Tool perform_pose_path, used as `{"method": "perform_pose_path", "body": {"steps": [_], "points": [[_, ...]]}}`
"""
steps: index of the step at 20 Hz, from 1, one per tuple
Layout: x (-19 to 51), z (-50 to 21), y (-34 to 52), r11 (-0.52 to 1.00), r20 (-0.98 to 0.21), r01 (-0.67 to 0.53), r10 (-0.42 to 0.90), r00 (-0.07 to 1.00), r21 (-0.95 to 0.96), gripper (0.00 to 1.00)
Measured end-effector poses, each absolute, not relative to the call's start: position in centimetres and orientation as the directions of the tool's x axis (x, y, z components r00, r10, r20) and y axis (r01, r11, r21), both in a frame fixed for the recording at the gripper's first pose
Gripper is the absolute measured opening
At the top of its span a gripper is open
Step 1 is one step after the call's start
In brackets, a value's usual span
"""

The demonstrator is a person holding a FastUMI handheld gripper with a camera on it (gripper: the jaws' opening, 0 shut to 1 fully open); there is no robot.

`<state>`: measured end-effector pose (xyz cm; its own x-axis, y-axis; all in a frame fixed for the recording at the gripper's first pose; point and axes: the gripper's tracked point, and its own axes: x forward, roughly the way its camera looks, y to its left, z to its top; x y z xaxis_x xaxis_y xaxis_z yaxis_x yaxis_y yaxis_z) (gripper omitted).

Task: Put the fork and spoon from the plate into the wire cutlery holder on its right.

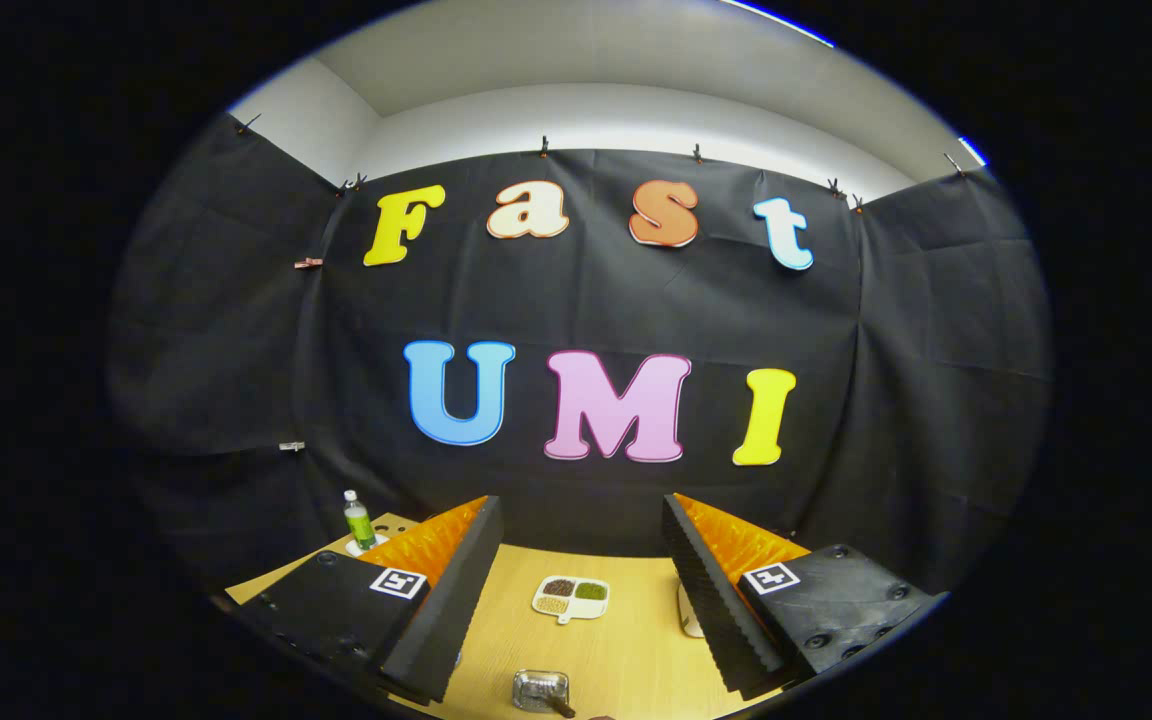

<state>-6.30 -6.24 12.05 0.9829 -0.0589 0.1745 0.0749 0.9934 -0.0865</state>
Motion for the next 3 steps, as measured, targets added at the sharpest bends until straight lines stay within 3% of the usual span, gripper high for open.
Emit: {"method": "perform_pose_path", "body": {"steps": [3], "points": [[-6.4, 9.4, -5.6, 0.995, 0.148, 0.050, -0.037, 0.988, -0.084, 0.98]]}}
